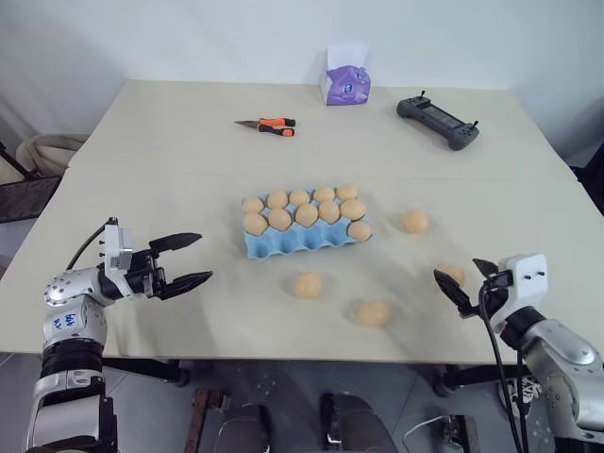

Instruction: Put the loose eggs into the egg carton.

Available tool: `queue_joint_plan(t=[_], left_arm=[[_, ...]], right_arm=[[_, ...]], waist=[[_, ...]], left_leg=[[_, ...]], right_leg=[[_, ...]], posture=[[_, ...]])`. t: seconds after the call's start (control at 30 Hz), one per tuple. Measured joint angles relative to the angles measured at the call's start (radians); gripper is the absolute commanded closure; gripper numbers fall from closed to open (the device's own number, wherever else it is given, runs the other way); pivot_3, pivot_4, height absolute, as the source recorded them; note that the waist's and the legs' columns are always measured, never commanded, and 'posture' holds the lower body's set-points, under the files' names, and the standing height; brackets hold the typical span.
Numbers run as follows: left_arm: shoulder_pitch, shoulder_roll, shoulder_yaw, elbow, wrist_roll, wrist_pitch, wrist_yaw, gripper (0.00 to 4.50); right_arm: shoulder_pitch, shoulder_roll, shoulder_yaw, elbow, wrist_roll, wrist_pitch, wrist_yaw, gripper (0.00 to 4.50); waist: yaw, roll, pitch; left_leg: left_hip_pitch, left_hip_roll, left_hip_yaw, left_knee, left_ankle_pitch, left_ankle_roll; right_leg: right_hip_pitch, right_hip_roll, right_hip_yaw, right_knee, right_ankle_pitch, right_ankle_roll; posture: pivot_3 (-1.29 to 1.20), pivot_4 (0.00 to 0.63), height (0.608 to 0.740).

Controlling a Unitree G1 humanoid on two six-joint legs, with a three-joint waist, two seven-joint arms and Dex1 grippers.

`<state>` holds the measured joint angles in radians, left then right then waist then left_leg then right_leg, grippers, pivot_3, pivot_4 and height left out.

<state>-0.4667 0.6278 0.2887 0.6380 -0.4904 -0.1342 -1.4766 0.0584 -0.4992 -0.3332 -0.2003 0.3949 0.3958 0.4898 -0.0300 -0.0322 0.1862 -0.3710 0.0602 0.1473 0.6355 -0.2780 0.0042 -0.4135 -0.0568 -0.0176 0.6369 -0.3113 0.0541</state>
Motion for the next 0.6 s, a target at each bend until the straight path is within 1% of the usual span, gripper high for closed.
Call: queue_joint_plan(t=[0.2,0.3,0.4,0.47,0.53,0.6], left_arm=[[-0.005,-0.002,0.0,0.0,-0.002,0.0,-0.005,0.05],[-0.005,-0.003,0.0,0.0,-0.005,0.001,-0.009,0.0],[-0.005,-0.003,0.0,0.0,-0.008,0.001,-0.009,0.0],[-0.005,-0.003,0.0,0.0,-0.01,0.001,-0.009,0.0],[-0.005,-0.003,0.0,0.0,-0.012,0.001,-0.009,0.0],[-0.005,-0.004,0.0,0.0,-0.012,0.001,-0.008,0.0]], right_arm=[[-0.01,0.002,0.014,0.066,-0.03,-0.026,0.0,0.0],[-0.016,0.003,0.014,0.093,-0.034,-0.042,0.0,0.57],[-0.024,0.004,0.015,0.108,-0.035,-0.052,0.0,1.53],[-0.026,0.004,0.019,0.113,-0.036,-0.064,0.002,2.26],[-0.028,0.004,0.024,0.116,-0.04,-0.076,0.009,2.83],[-0.029,0.004,0.025,0.109,-0.036,-0.082,0.021,2.83]], waist=[[-0.001,0.0,0.0],[-0.001,0.0,0.0],[-0.001,0.0,0.0],[-0.001,0.0,0.0],[-0.001,0.0,0.0],[-0.001,0.0,0.0]], left_leg=[[0.0,0.0,0.0,0.0,0.0,0.0],[0.0,0.0,0.0,0.0,0.0,0.0],[0.0,0.0,0.0,0.0,0.0,0.0],[0.0,0.0,0.0,0.0,0.0,0.0],[0.0,0.0,0.0,0.0,0.0,0.0],[0.0,0.0,0.0,0.0,0.0,0.0]], right_leg=[[0.0,0.0,0.0,0.0,0.0,0.0],[0.0,0.0,0.0,0.0,0.0,0.0],[0.0,0.0,0.0,0.0,0.0,0.0],[0.0,0.0,0.0,0.0,0.0,0.0],[0.0,0.0,0.0,0.0,0.0,0.0],[0.0,0.0,0.0,0.0,0.0,0.0]], posture=[[0.0,0.15,0.74],[0.0,0.15,0.74],[0.0,0.15,0.74],[0.0,0.15,0.74],[0.0,0.15,0.74],[0.0,0.15,0.74]])
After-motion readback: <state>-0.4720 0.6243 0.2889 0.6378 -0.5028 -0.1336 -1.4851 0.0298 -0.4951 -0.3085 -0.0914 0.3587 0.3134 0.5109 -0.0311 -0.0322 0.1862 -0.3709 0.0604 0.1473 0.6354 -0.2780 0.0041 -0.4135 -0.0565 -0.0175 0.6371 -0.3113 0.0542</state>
